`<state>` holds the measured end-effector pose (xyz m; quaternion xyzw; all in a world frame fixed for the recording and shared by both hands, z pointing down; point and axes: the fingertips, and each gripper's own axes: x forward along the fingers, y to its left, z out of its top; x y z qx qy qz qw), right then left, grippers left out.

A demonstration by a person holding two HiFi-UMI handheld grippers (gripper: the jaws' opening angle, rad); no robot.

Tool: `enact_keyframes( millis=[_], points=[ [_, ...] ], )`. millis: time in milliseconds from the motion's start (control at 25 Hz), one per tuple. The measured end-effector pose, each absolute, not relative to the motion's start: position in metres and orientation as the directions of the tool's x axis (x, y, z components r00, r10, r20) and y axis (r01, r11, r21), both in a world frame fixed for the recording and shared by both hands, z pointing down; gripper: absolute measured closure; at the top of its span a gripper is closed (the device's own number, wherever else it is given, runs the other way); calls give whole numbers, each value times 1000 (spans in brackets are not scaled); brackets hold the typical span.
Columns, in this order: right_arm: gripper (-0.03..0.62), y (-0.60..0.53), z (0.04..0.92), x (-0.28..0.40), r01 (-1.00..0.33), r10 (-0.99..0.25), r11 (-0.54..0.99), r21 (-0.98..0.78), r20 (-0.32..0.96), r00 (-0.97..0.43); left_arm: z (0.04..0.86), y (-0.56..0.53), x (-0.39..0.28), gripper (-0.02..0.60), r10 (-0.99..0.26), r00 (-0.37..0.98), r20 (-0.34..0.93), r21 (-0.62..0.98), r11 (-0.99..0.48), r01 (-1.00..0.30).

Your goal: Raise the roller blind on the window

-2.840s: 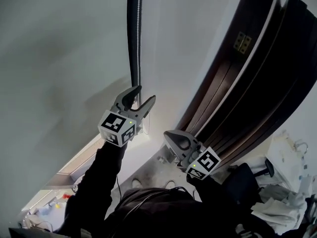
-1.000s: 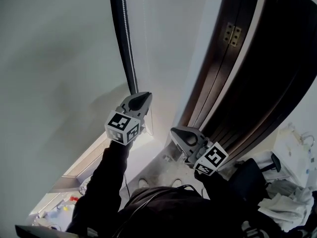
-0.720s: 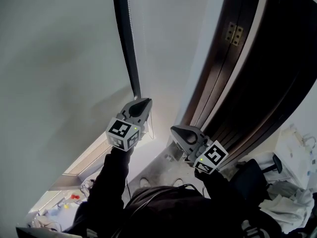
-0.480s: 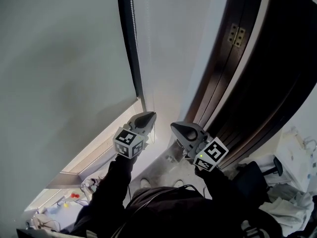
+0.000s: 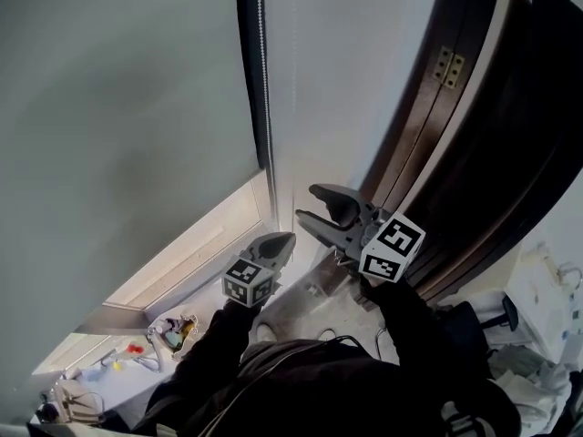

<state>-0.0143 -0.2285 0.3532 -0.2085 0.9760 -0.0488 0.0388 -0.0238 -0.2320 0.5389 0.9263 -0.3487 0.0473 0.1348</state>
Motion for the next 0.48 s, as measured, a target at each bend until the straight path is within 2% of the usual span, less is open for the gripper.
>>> enact_keyframes(
  millis=[240, 320, 480],
  points=[
    [365, -241, 327, -36, -358, -362, 930, -79, -36, -932, 539, -222, -27, 566, -637, 750, 175, 215, -719, -661],
    [389, -246, 321, -42, -352, -354, 934, -65, -32, -935, 539, -221, -30, 566, -641, 748, 173, 217, -716, -664],
    [490, -249, 310, -43, -356, -358, 933, -48, -40, -933, 540, -217, -31, 566, -640, 749, 170, 221, -716, -662]
  ],
)
